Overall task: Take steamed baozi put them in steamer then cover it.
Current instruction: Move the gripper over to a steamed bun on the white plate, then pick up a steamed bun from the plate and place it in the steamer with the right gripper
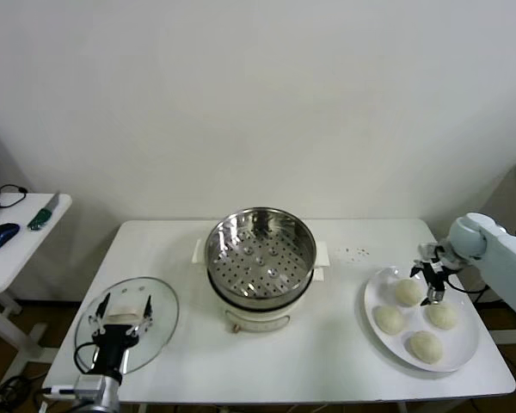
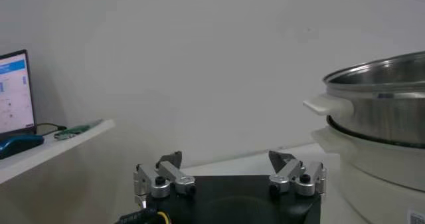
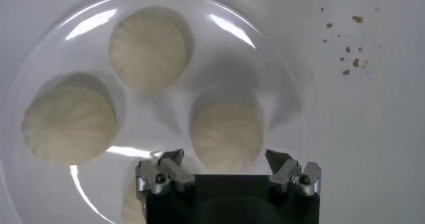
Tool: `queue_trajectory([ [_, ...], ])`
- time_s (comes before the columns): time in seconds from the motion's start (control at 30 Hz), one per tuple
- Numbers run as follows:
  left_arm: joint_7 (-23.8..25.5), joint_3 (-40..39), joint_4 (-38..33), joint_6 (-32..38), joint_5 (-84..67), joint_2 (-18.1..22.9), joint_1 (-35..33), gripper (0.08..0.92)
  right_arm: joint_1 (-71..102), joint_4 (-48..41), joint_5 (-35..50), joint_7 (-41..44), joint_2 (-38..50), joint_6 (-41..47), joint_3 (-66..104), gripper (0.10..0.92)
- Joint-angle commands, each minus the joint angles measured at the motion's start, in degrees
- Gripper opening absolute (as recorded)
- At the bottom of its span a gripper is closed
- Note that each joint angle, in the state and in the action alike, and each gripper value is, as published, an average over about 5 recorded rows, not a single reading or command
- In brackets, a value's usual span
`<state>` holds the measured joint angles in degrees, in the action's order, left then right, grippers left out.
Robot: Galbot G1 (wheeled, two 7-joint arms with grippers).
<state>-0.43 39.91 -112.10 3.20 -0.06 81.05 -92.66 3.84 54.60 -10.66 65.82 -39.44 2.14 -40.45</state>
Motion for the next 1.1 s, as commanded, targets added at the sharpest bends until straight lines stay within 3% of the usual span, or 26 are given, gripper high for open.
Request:
queue_trajectory([
  [0.03,-0.02,0.11,0.42,-0.09,-0.01,-0.24,0.15,0.823,-2.41,-4.42,-1.0,-0.11,-4.06,-0.43,-3.3,0.823],
  [0.27,-0.06,0.25,0.6,-0.07,-0.04,-0.37,0.11,0.823,-2.1,-4.93,-1.64,0.49,-4.83,-1.13,-3.21,0.817],
  [0.5,-0.12,0.46,0.55,-0.07,-0.16,-0.35,0.0,0.823,-2.1,-4.65,-1.47,1.27,-4.54,-1.31,-3.41,0.693],
  [0.73,0.4,0.56,-0.07,-0.16,-0.3,-0.36,-0.67,0.823,-4.67,-2.21,1.23,1.35,-2.83,-1.97,-6.08,0.658],
  [1.1,0.61,0.32,-1.39,-0.1,-0.26,-0.34,-1.78,0.823,-34.54,8.33,9.27,3.4,-5.77,-11.82,-30.03,0.662],
])
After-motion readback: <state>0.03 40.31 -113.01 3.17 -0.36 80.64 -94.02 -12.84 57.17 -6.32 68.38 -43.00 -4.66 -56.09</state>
